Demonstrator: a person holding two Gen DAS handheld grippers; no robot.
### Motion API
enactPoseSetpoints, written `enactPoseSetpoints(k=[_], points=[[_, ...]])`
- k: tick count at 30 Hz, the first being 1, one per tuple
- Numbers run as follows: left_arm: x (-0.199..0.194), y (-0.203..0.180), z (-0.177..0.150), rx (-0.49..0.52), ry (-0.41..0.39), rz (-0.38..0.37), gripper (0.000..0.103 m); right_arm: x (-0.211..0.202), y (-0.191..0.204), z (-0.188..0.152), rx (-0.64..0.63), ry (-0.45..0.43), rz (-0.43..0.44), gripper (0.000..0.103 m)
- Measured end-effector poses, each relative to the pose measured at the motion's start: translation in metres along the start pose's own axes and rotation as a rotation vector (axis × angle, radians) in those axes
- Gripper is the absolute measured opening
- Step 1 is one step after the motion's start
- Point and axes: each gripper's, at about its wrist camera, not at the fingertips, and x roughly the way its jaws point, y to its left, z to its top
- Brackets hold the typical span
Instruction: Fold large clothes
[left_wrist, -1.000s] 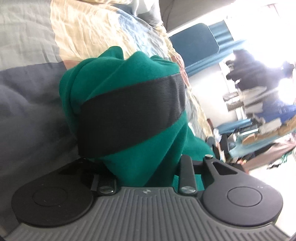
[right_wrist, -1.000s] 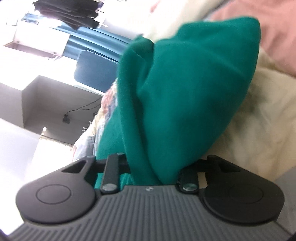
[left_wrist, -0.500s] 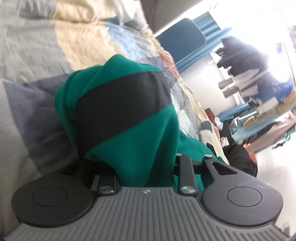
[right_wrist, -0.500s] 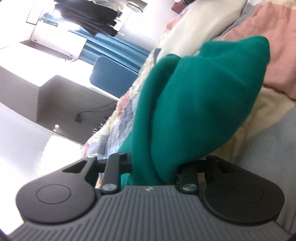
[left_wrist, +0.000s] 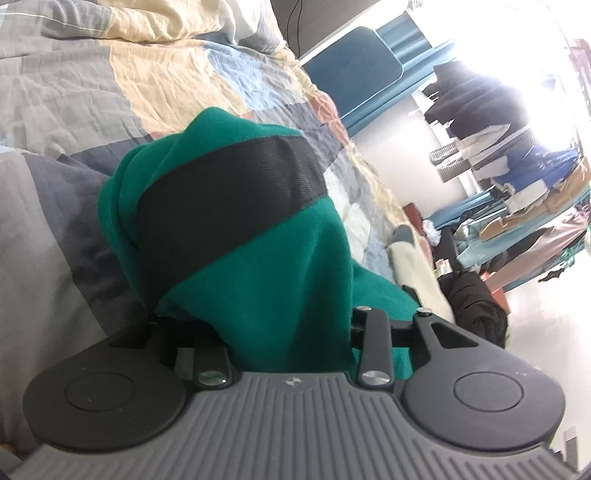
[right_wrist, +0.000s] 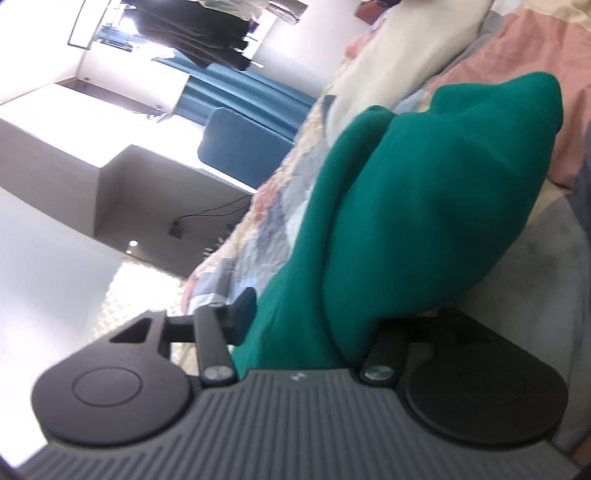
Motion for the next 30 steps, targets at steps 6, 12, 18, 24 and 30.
enactPoseSetpoints(k=[6, 12, 18, 24, 30], points=[[-0.011, -0.008, 0.000, -0.002, -0.035, -0.033, 0.053, -0.011, -0.012, 0.002, 0.083, -0.003, 0.071, 0.061], [-0.016, -0.015, 0.006, -0.013, -0.053, -0.046, 0.054, -0.002, -0.002, 0.012, 0.066, -0.004, 0.106, 0.061], [-0.018, -0.029, 0.017, -0.004, -0.073, -0.056, 0.054, 0.007, 0.011, 0.024, 0.036, -0.004, 0.128, 0.061], [-0.007, -0.043, 0.035, -0.005, -0.103, -0.064, 0.054, 0.020, 0.026, 0.040, -0.021, 0.021, 0.101, 0.061], [0.021, -0.058, 0.057, -0.003, -0.130, -0.082, 0.057, 0.049, 0.035, 0.071, -0.062, 0.054, 0.086, 0.061]])
